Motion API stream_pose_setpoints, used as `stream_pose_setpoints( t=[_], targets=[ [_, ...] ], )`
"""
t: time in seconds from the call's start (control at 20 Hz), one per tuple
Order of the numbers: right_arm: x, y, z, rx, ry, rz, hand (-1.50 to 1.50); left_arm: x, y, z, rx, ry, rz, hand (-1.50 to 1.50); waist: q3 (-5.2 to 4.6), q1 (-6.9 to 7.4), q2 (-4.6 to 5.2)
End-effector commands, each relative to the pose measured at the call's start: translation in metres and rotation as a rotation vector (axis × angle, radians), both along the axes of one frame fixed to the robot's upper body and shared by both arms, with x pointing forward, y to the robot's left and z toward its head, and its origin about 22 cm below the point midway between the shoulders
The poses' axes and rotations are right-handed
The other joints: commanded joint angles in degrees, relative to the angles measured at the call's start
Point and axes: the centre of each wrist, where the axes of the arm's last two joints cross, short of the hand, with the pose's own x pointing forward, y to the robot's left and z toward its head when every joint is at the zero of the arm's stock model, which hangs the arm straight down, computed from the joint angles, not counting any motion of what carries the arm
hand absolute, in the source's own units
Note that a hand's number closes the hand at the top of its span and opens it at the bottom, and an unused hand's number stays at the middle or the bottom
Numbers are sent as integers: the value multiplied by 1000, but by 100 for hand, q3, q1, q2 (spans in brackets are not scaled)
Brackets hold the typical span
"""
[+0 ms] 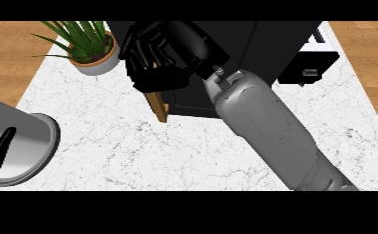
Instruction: Pick up the wine, place it into the cabinet and close the cabinet
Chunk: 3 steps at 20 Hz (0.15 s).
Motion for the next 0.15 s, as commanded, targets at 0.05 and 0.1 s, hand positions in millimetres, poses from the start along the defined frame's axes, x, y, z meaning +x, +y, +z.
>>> stream_pose_setpoints(
  t=[0.05, 0.1],
  targets=[
    [44, -60, 1, 4, 17, -235, 150, 7, -10, -7, -17, 3, 18, -150, 121, -131, 236],
    [46, -61, 1, -4, 18, -249, 150, 9, -8, -1, -6, 3, 7, -150, 122, -111, 239]
  ],
)
